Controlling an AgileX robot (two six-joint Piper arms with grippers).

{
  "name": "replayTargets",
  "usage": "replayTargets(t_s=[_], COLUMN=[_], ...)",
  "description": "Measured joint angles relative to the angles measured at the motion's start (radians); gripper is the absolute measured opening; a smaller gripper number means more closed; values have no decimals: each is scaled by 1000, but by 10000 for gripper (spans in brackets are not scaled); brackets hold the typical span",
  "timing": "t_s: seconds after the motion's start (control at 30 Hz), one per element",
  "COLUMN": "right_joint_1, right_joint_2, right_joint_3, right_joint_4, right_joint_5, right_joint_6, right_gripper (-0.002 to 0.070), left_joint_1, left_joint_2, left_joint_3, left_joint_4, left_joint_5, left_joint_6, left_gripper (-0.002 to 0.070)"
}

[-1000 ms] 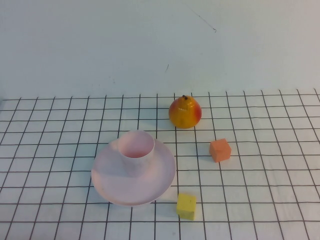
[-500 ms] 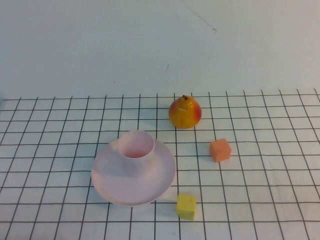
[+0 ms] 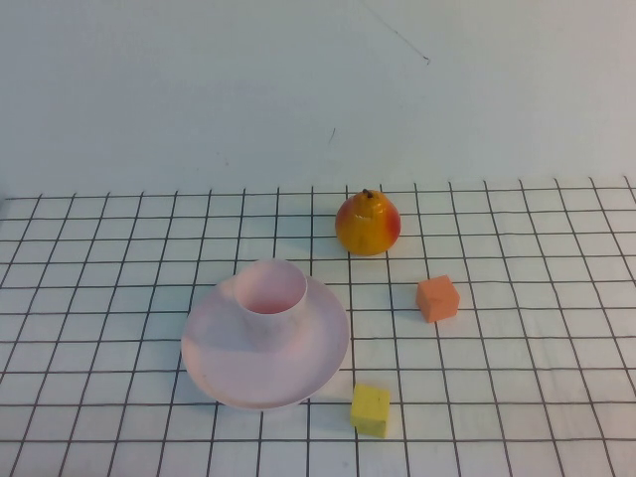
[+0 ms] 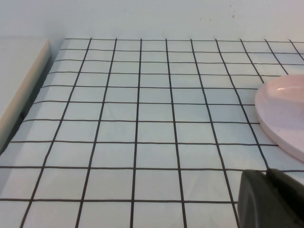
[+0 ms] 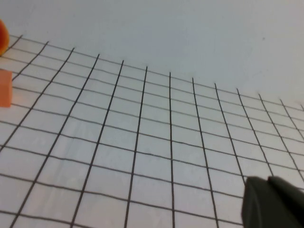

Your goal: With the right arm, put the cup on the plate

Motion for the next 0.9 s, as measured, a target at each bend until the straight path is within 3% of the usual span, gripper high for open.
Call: replayTargets(t_s=[0.3,0.6,0.77,0.9], right_joint_1=[0,0,0,0], right_joint_2=[0,0,0,0], right_joint_3=[0,0,0,0], right_joint_4=[-49,-400,-366,-268], right_joint_5=[60,69,71,76], right_joint_6=[75,546,571,469], right_gripper=[-2,-2,-2,-2], left_joint_1=[0,0,0,0], left_joint_2=[0,0,0,0], left_joint_3=[0,0,0,0], left_joint_4=[0,0,0,0], left_joint_5=[0,0,0,0], left_joint_6=[0,0,0,0], left_gripper=[-3,-3,-3,-3])
